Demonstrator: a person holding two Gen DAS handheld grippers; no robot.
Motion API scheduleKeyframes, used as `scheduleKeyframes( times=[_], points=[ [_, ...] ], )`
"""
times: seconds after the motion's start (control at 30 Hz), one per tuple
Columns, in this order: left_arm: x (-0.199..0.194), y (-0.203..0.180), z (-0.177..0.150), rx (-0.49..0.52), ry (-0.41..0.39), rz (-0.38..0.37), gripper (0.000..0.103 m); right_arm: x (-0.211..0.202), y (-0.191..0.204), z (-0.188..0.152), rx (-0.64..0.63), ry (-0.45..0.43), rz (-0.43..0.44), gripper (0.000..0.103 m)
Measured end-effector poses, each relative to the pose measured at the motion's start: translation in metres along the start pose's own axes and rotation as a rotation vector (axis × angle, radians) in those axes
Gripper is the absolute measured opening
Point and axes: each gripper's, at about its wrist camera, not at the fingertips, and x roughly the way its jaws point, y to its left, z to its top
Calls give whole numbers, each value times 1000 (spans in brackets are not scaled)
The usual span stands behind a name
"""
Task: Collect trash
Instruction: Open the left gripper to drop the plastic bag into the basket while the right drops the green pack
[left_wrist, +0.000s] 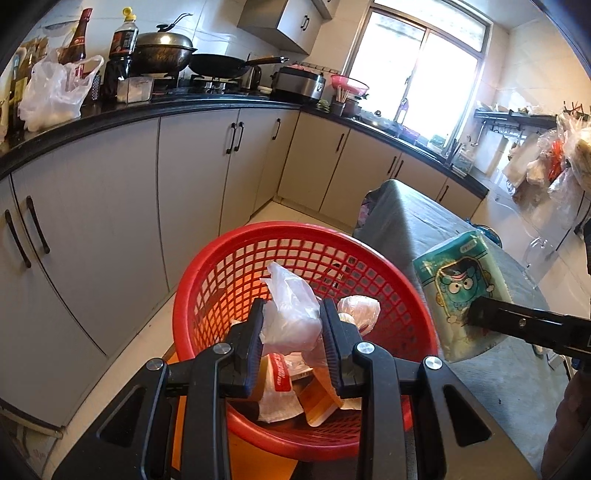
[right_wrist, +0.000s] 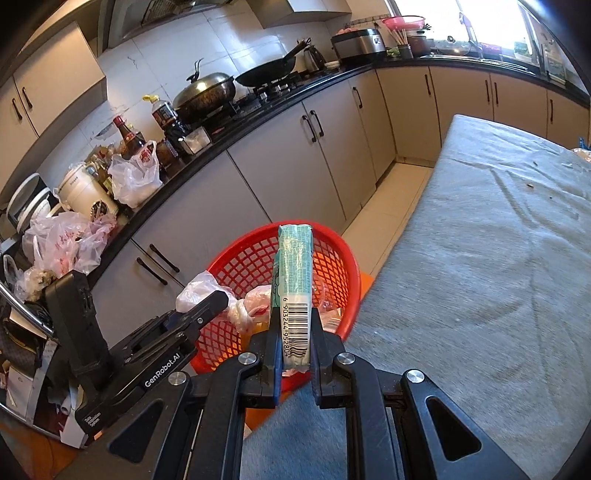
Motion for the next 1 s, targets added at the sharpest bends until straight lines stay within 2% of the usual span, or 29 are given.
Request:
scheduleKeyframes(
  times=[0.23,0.43,0.77,0.83,1.0],
  points=[
    [4,4,0,-7,3,13,29,20,2,5,1,22,-21,16],
    [2,7,0,-23,-5,8,39,20,2,8,-3,12,-31,23],
    [-9,5,2,-26,-25,0,49,5,-2,5,14,-11,-30,24],
    [-10,2,3,-20,-27,0,49,0,-3,4,21,-19,-32,31],
    [-14,-6,4,-12,-33,-3,53,-11,-11,0,40,-34,-37,40]
  ],
)
